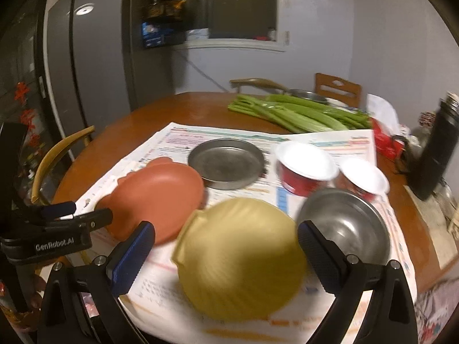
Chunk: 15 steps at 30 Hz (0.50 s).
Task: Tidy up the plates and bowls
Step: 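Reach the left gripper to the orange plate rim and close on it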
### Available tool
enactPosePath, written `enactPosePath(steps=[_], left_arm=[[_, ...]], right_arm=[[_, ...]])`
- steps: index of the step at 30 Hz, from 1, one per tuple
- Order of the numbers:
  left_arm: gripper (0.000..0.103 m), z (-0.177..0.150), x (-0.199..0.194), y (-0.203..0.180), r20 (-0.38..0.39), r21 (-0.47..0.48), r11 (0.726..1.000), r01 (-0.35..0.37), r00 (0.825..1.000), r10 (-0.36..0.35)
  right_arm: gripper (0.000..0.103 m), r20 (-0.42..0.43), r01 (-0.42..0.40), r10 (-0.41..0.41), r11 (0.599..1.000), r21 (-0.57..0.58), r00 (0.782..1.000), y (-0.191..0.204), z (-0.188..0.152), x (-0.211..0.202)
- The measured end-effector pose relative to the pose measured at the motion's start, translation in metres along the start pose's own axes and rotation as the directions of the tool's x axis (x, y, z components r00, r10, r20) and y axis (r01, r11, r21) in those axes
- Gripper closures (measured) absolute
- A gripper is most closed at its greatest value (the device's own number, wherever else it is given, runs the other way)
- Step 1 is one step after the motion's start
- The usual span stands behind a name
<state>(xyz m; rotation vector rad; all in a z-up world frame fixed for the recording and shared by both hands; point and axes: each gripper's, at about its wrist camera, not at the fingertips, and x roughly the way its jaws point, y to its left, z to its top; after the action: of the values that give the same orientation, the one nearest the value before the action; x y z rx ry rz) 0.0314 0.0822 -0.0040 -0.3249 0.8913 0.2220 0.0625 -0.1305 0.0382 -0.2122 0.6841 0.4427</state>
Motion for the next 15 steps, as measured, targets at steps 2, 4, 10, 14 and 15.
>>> enactPosePath(steps=[2, 4, 10, 14, 15], left_arm=[[0.02, 0.003, 0.005, 0.004, -0.022, -0.012, 1.0, 0.009, 1.0, -0.01], [0.02, 0.005, 0.011, 0.006, -0.038, -0.022, 1.0, 0.018, 0.999, -0.019], [0.02, 0.007, 0.025, 0.007, -0.077, -0.041, 0.999, 0.026, 0.997, -0.029], [0.02, 0.007, 0.03, 0.002, -0.085, -0.028, 0.999, 0.022, 0.996, -0.024], [0.021, 0.007, 0.031, 0.001, -0.087, -0.029, 0.999, 0.02, 0.996, -0.022]], right_arm=[[0.003, -0.024, -0.009, 0.008, 1.0, -0.02, 1.0, 0.004, 0.009, 0.013], [0.004, -0.045, -0.04, 0.038, 0.998, -0.043, 0.998, 0.007, 0.017, 0.028], [0.023, -0.155, -0.089, 0.076, 0.993, -0.078, 0.985, 0.015, 0.033, 0.079], [0.036, -0.218, -0.114, 0.095, 0.991, -0.074, 0.971, 0.019, 0.034, 0.102], [0.036, -0.224, -0.113, 0.092, 0.99, -0.082, 0.97, 0.02, 0.034, 0.104]])
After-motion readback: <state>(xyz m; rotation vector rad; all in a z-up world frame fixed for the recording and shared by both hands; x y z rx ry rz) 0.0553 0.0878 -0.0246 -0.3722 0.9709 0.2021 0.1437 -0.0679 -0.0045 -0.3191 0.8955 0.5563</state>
